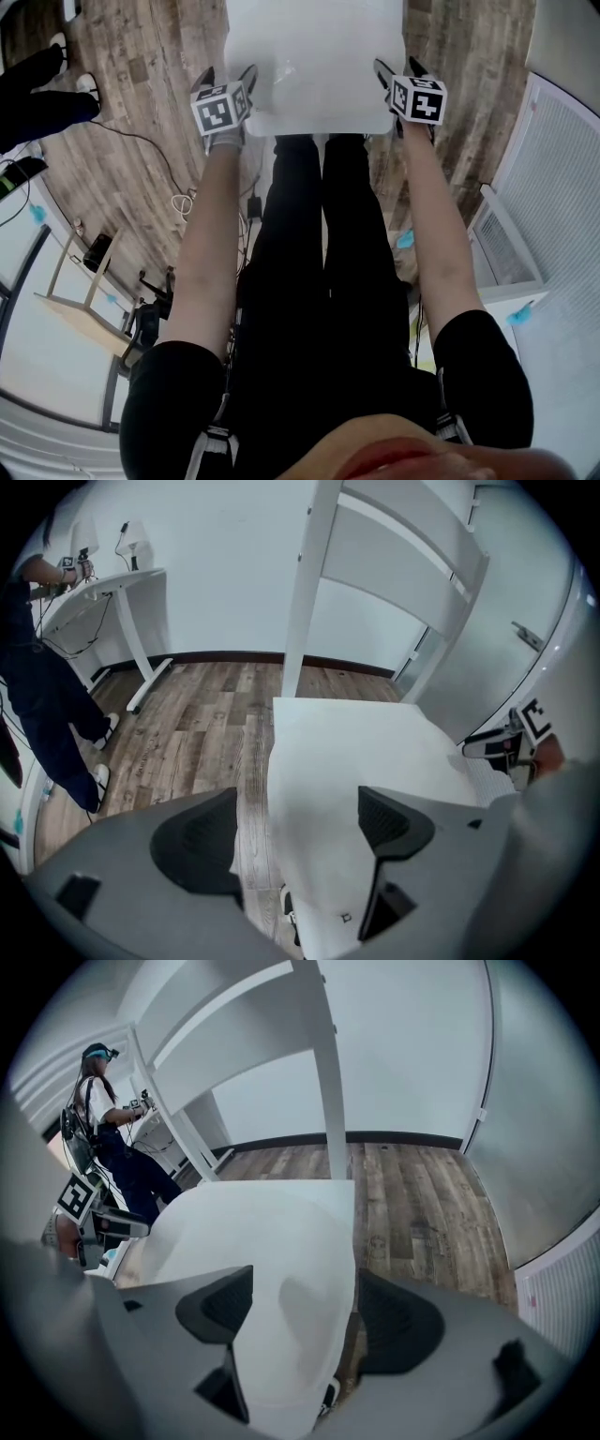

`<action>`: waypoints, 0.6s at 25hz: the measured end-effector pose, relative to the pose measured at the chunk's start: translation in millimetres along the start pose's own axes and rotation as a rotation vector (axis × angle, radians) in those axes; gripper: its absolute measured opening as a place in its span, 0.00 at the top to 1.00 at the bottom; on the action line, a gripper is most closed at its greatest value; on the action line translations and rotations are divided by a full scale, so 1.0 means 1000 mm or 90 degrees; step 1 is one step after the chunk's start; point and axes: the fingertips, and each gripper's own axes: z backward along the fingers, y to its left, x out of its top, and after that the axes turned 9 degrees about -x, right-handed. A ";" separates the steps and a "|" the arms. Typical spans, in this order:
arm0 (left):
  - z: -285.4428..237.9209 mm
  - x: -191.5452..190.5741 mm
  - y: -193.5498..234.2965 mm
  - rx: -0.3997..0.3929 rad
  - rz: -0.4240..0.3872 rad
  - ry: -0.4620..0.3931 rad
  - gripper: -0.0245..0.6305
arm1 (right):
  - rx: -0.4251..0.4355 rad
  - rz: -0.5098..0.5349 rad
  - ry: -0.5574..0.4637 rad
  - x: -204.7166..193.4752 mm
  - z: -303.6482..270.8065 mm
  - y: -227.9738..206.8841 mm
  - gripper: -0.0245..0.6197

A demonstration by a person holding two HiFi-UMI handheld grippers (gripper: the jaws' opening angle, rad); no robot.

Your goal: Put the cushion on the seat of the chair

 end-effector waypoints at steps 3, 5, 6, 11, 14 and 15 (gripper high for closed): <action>0.024 0.008 -0.018 -0.010 -0.013 -0.024 0.36 | 0.008 -0.004 -0.036 0.018 0.028 0.004 0.44; 0.042 0.016 -0.033 -0.024 -0.024 -0.043 0.37 | 0.020 -0.013 -0.057 0.028 0.048 0.012 0.44; 0.051 0.019 -0.041 -0.032 -0.030 -0.052 0.37 | 0.030 -0.018 -0.065 0.031 0.058 0.018 0.44; 0.092 0.041 -0.086 -0.082 -0.055 -0.087 0.48 | 0.066 -0.011 -0.122 0.055 0.120 0.053 0.75; 0.116 0.050 -0.111 -0.096 -0.073 -0.101 0.68 | 0.087 -0.007 -0.165 0.068 0.157 0.073 0.91; 0.125 0.054 -0.118 -0.099 -0.080 -0.111 0.77 | 0.097 -0.005 -0.182 0.072 0.169 0.080 0.93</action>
